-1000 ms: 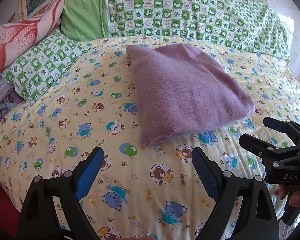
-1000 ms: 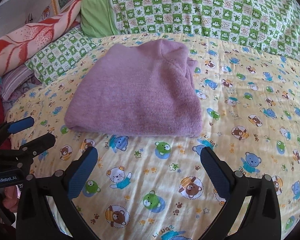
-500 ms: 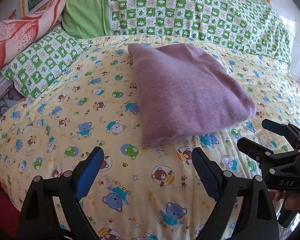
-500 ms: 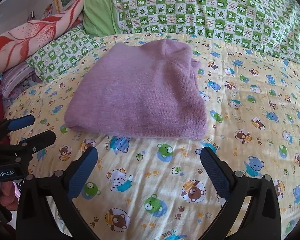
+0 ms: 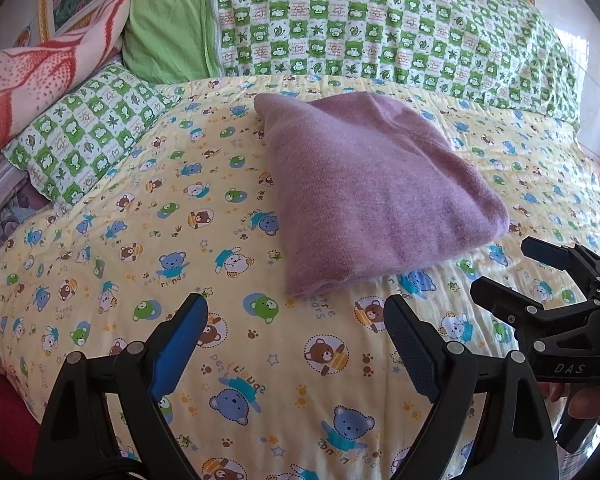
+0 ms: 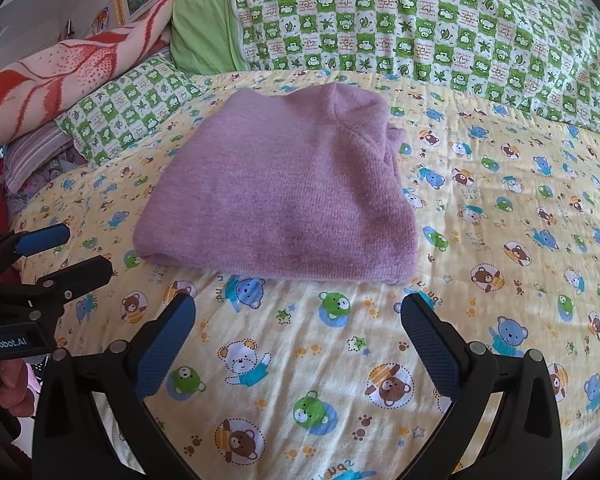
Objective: Fold small clothes
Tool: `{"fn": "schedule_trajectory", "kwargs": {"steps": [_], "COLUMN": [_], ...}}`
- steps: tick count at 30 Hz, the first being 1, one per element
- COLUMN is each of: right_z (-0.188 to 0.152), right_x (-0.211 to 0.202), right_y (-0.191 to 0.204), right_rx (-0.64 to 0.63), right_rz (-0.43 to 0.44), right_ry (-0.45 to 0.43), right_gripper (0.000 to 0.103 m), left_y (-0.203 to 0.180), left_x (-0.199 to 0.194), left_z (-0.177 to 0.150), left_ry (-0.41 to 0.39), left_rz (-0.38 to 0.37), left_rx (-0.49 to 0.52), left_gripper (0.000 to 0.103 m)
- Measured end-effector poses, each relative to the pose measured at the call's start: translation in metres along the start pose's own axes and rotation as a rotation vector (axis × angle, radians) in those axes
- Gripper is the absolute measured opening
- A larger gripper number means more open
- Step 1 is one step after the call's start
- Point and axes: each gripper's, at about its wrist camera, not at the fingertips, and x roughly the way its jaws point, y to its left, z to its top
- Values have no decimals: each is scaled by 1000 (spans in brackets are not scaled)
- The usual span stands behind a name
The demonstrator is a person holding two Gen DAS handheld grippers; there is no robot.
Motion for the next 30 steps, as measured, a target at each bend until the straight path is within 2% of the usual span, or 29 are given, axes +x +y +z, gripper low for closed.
{"fn": "schedule_trajectory", "kwargs": {"steps": [30], "right_z": [0], "right_x": [0], "right_y": [-5], "right_rx": [12], "right_rz": [10], "right_ry": [3], "right_gripper": [102], "left_y": [3], "left_x": [2], "left_z": [3], "left_ry": [1], "left_rz": [0], "left_rx": [2], "left_gripper": [90]}}
